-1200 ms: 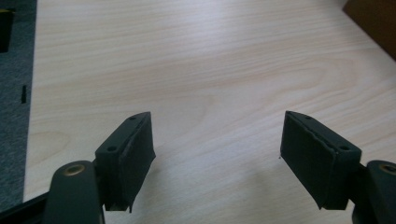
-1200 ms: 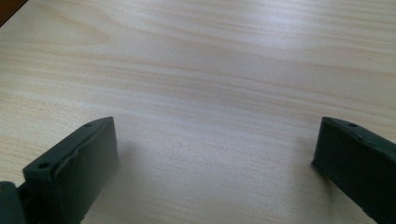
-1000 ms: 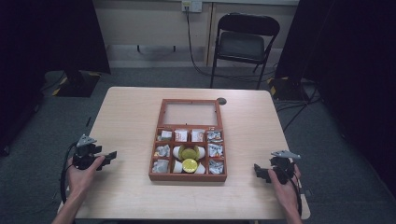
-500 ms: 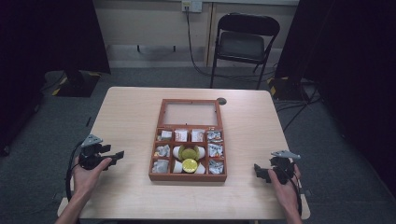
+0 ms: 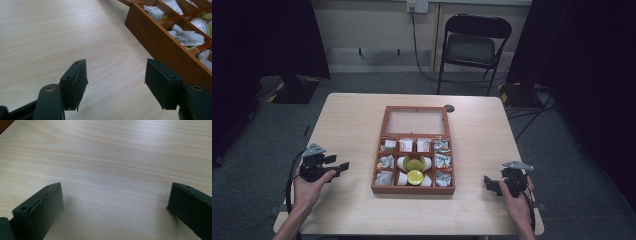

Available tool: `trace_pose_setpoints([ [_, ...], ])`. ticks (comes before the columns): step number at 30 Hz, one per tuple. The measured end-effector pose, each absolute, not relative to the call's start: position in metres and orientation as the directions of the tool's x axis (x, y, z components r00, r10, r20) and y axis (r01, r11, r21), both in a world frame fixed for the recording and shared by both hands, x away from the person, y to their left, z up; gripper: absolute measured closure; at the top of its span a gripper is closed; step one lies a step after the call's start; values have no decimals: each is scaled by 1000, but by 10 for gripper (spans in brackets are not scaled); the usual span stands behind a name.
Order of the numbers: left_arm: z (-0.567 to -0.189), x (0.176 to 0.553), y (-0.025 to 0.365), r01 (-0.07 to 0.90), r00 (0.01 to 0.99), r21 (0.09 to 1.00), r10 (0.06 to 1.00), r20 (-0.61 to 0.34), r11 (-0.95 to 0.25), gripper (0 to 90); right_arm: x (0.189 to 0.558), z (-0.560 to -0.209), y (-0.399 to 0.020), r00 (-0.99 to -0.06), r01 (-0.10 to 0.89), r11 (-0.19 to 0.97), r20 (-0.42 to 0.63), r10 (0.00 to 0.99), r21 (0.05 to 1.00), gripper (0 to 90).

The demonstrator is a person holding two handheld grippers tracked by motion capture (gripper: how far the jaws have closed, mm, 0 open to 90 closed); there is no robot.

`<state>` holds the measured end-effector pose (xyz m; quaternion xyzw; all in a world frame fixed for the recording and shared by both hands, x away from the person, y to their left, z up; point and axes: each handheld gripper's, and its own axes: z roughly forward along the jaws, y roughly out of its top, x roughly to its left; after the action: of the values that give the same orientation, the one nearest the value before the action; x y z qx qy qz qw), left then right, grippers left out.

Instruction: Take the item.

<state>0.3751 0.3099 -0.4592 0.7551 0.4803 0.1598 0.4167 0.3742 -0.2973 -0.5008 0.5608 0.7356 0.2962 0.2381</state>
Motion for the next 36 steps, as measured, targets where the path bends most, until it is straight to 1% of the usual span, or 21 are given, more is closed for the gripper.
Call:
trace_pose_setpoints([
  [6,-456,374,301,575,524,790,837,-155,-213,349,374,-501,-297,-258,684,196,-18,966,703,0],
  [15,-451,373,295,563,547,799,821,-167,-212,366,374,-501,-297,-257,684,195,-18,966,703,0],
  [17,-448,372,291,551,565,802,811,-154,-231,370,374,-501,-297,-257,684,195,-18,966,703,0],
  [26,-444,372,277,530,603,809,783,-150,-253,371,374,-501,-297,-257,684,195,-18,966,703,0],
  [36,-439,376,257,510,653,815,740,-161,-273,377,374,-501,-297,-255,684,193,-18,967,703,0],
])
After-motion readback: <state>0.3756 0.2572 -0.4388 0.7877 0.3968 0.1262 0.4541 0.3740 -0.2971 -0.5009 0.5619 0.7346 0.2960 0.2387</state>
